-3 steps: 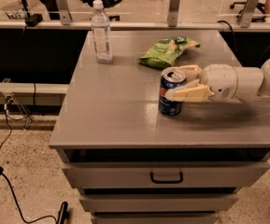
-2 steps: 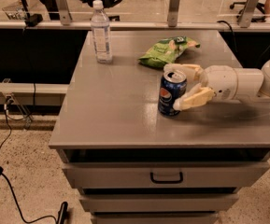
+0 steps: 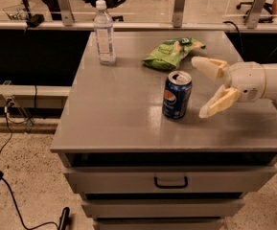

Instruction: Place pepsi can upright

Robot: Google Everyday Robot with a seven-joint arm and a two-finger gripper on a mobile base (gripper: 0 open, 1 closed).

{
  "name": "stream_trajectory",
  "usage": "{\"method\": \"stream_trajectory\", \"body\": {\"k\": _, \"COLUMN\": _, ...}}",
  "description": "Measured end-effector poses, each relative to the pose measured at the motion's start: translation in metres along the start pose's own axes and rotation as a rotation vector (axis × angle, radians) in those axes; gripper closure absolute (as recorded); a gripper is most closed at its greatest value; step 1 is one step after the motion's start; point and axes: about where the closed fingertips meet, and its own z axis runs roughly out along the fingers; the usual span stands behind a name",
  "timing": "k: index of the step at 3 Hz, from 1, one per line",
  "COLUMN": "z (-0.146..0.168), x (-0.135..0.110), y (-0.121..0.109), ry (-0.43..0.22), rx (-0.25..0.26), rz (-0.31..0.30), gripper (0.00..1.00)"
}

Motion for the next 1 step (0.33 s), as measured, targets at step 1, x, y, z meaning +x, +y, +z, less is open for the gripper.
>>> {"method": "stream_trajectory", "body": {"k": 1, "z": 0.0001, "x": 0.0000, "y": 0.0000, "ry": 0.000, "rx": 0.000, "rz": 0.000, "gripper": 0.00}}
